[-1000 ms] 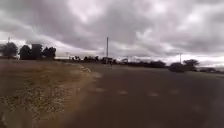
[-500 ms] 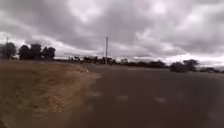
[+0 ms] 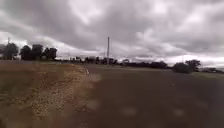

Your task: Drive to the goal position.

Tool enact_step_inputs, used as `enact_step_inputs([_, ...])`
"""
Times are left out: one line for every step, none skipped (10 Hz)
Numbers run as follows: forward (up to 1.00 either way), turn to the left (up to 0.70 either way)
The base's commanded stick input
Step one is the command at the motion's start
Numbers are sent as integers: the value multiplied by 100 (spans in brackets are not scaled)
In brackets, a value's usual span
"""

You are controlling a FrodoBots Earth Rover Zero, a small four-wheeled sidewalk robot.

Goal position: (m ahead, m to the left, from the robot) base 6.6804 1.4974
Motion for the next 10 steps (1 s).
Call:
enact_step_inputs([85, -6])
enact_step_inputs([85, 0])
enact_step_inputs([85, 0])
enact_step_inputs([85, 0])
enact_step_inputs([85, 0])
enact_step_inputs([85, 0])
enact_step_inputs([85, 0])
enact_step_inputs([85, 0])
enact_step_inputs([85, -25])
enact_step_inputs([85, -29])
